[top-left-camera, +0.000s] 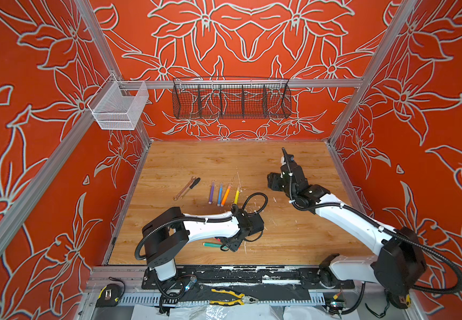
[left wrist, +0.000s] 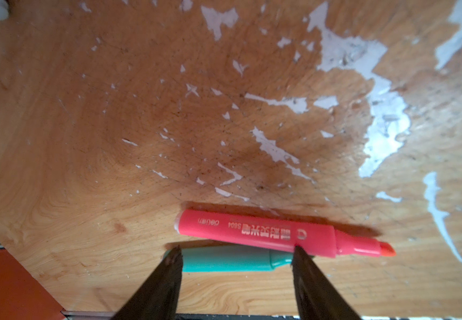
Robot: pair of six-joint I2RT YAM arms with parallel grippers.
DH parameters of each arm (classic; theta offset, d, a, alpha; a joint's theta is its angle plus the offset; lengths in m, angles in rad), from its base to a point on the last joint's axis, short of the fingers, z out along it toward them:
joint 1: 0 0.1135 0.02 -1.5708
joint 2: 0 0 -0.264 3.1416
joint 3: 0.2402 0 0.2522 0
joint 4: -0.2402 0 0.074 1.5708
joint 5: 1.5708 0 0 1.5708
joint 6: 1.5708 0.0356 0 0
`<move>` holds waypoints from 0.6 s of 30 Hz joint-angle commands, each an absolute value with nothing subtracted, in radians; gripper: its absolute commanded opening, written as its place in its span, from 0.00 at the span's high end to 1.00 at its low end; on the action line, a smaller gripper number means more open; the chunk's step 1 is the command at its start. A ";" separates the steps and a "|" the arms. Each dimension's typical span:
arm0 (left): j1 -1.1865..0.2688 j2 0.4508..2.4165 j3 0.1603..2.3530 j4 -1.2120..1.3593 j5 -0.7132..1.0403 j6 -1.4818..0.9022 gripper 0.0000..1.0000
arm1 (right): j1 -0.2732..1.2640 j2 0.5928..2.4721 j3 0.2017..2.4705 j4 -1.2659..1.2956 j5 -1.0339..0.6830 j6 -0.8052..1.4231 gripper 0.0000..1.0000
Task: Insert the pens into the pen caps
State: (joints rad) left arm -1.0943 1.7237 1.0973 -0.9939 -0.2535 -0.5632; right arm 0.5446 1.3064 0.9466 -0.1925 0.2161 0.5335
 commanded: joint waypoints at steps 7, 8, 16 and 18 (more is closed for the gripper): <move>-1.080 1.844 1.109 -0.964 -0.272 -0.546 0.36 | 0.534 1.312 0.934 -0.208 0.205 0.554 0.31; -1.076 1.849 1.110 -0.960 -0.270 -0.542 0.36 | 0.532 1.312 0.933 -0.206 0.206 0.555 0.31; -1.068 1.823 1.124 -0.956 -0.273 -0.527 0.36 | 0.528 1.310 0.931 -0.206 0.202 0.557 0.32; -1.064 1.807 1.136 -0.966 -0.282 -0.526 0.36 | 0.527 1.312 0.931 -0.205 0.201 0.558 0.31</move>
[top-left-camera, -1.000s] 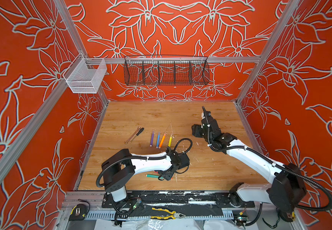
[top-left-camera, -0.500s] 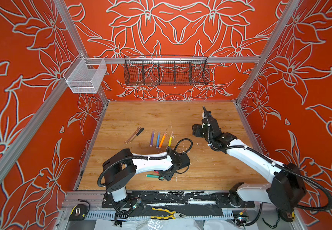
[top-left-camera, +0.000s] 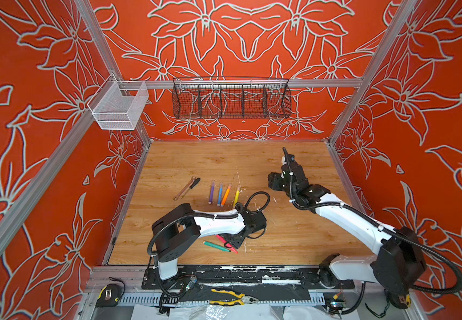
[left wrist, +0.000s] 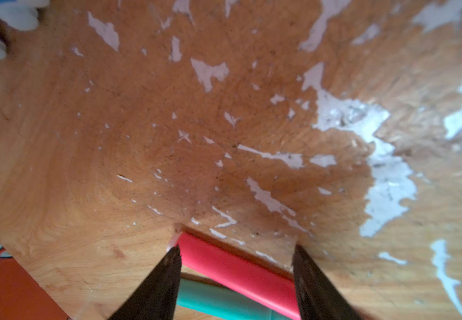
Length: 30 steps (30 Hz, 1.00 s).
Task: Insert the pens into the pen caps
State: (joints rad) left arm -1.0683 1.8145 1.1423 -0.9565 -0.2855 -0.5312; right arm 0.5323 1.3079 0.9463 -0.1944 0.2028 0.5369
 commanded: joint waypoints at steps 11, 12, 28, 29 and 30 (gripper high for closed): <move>-1.068 1.661 1.177 -1.081 -0.321 -0.502 0.36 | 0.523 1.316 0.934 -0.207 0.192 0.561 0.32; -1.073 1.646 1.167 -1.087 -0.309 -0.501 0.36 | 0.522 1.316 0.934 -0.207 0.192 0.561 0.32; -1.224 1.711 1.120 -1.125 -0.264 -0.620 0.28 | 0.517 1.303 0.931 -0.213 0.186 0.566 0.32; -1.225 1.728 1.128 -1.126 -0.263 -0.618 0.28 | 0.514 1.301 0.930 -0.213 0.187 0.568 0.32; -1.226 1.745 1.134 -1.124 -0.263 -0.613 0.28 | 0.514 1.300 0.929 -0.213 0.187 0.566 0.32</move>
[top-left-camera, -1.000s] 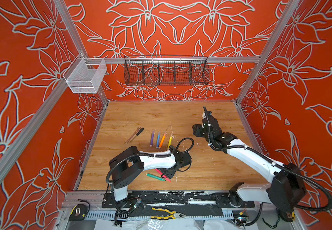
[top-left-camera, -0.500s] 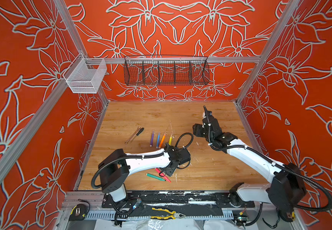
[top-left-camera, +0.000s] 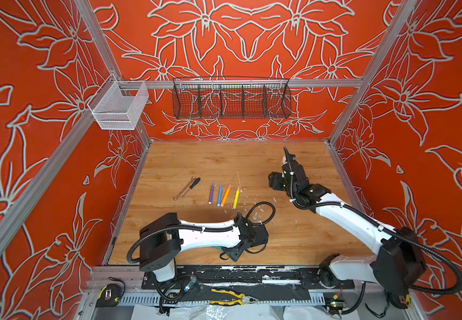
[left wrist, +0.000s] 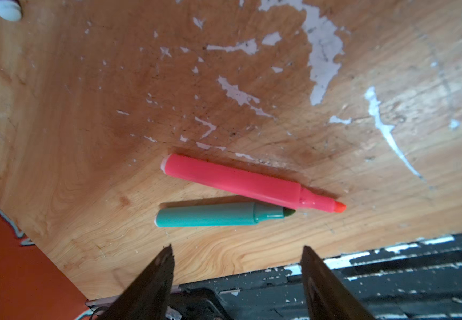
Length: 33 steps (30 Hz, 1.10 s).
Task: Insert the pens into the pen caps
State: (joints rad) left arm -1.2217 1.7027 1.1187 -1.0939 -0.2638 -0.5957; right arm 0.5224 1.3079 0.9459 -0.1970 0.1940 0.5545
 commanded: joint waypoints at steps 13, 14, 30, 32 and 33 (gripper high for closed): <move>-1.212 1.840 1.198 -1.107 -0.324 -0.580 0.23 | 0.509 1.301 0.930 -0.213 0.180 0.569 0.32; -1.203 1.846 1.197 -1.100 -0.321 -0.573 0.23 | 0.510 1.303 0.929 -0.213 0.181 0.569 0.32; -0.996 1.833 1.107 -0.933 -0.265 -0.482 0.35 | 0.504 1.314 0.932 -0.213 0.175 0.571 0.32; -0.974 1.830 1.091 -0.915 -0.259 -0.479 0.36 | 0.503 1.315 0.932 -0.212 0.175 0.571 0.32; -0.963 1.829 1.084 -0.908 -0.256 -0.479 0.37 | 0.504 1.315 0.931 -0.212 0.173 0.571 0.32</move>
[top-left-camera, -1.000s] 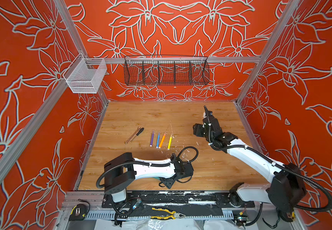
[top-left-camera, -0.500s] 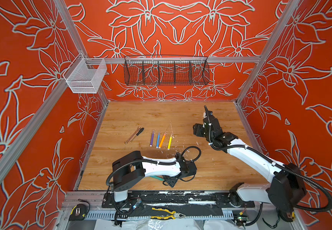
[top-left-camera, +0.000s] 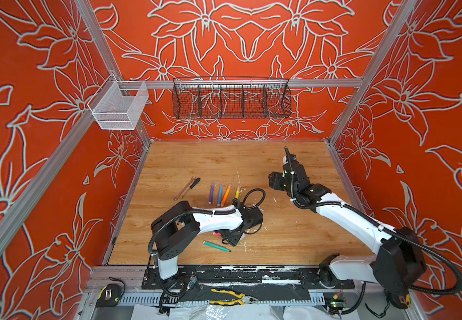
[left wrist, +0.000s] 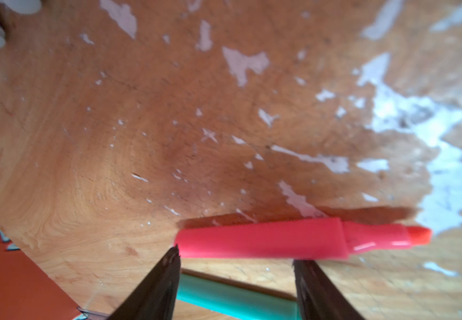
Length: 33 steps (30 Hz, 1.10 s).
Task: Insert the pens into the pen caps
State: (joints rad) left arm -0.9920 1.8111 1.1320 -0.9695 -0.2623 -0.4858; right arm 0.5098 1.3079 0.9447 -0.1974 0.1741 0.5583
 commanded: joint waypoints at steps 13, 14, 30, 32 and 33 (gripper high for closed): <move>-0.828 1.840 1.053 -0.856 -0.157 -0.462 0.59 | 0.499 1.319 0.933 -0.214 0.166 0.574 0.32; -0.820 1.844 1.053 -0.856 -0.152 -0.463 0.61 | 0.499 1.319 0.933 -0.215 0.164 0.575 0.32; -0.793 1.881 1.063 -0.868 -0.144 -0.471 0.82 | 0.497 1.318 0.931 -0.216 0.160 0.578 0.33; -0.792 1.883 1.063 -0.866 -0.141 -0.473 0.83 | 0.495 1.318 0.930 -0.213 0.160 0.579 0.33; -0.792 1.885 1.063 -0.865 -0.139 -0.473 0.84 | 0.494 1.318 0.930 -0.214 0.160 0.580 0.33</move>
State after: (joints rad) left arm -0.8066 1.8030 1.1118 -0.8928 -0.1207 -0.4622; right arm 0.5030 1.3125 0.9447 -0.1974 0.1661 0.5621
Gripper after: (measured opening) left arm 0.164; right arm 0.672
